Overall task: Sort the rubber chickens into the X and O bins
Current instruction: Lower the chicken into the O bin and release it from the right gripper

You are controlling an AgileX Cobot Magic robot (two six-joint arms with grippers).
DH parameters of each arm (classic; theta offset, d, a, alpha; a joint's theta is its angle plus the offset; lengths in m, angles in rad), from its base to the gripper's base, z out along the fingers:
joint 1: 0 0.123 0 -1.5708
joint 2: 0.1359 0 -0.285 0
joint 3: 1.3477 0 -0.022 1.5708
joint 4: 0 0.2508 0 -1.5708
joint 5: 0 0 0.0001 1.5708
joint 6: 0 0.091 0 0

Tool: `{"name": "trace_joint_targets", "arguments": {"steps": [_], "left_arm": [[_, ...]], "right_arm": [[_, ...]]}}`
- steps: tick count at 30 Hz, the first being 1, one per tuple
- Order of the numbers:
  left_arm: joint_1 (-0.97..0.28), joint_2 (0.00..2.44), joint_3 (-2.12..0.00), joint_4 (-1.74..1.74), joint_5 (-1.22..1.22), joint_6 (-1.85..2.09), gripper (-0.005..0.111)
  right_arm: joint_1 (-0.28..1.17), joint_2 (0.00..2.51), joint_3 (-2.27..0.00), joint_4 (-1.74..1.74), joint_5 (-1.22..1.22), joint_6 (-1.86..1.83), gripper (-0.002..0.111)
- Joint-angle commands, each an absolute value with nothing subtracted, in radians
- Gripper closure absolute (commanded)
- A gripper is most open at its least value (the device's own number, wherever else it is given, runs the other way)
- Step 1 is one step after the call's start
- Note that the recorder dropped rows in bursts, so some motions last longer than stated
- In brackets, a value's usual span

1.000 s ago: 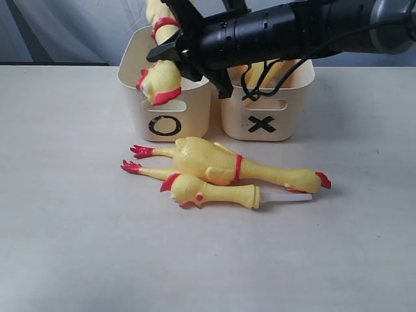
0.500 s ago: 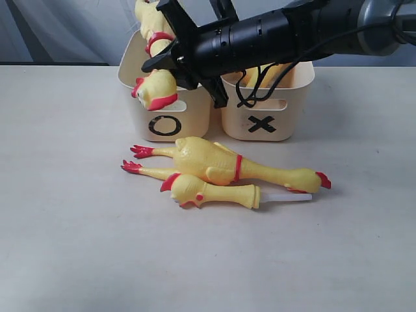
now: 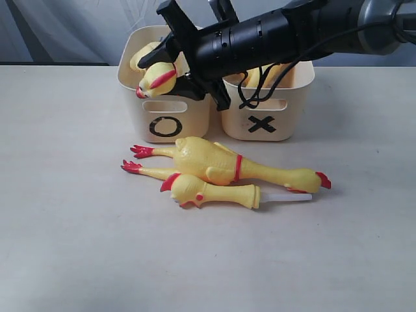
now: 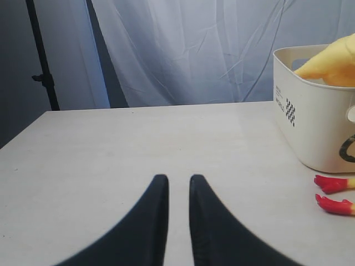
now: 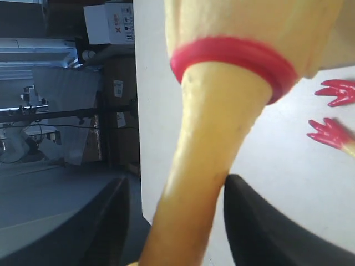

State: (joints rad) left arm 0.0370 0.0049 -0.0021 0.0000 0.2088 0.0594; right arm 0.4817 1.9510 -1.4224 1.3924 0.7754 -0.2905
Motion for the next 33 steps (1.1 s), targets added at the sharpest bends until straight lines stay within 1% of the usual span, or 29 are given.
{"name": "trace_joint_targets", "arguments": {"steps": [1,8,12,17,18,21,22,33], "left_arm": [[0.038,0.0,0.0,0.0,0.204,0.053,0.092],[0.038,0.0,0.0,0.0,0.204,0.053,0.092],[0.038,0.0,0.0,0.0,0.204,0.053,0.092],[0.038,0.0,0.0,0.0,0.204,0.053,0.092],[0.038,0.0,0.0,0.0,0.204,0.053,0.092],[0.038,0.0,0.0,0.0,0.204,0.053,0.092],[0.038,0.0,0.0,0.0,0.204,0.053,0.092],[0.038,0.0,0.0,0.0,0.204,0.053,0.092]], "right_arm": [[0.477,1.946,-1.431,1.395,0.777,-0.296,0.059],[0.477,1.942,-1.443,1.425,0.734,-0.296,0.059],[0.477,1.911,-1.445,1.421,0.641,-0.298,0.059],[0.477,1.896,-1.445,1.425,0.645,-0.29,0.058],[0.477,1.896,-1.445,1.423,0.645,-0.29,0.056],[0.477,1.896,-1.445,1.422,0.647,-0.292,0.039],[0.477,1.896,-1.445,1.422,0.647,-0.296,0.037],[0.477,1.875,-1.515,1.414,0.747,-0.305,0.036]]}}
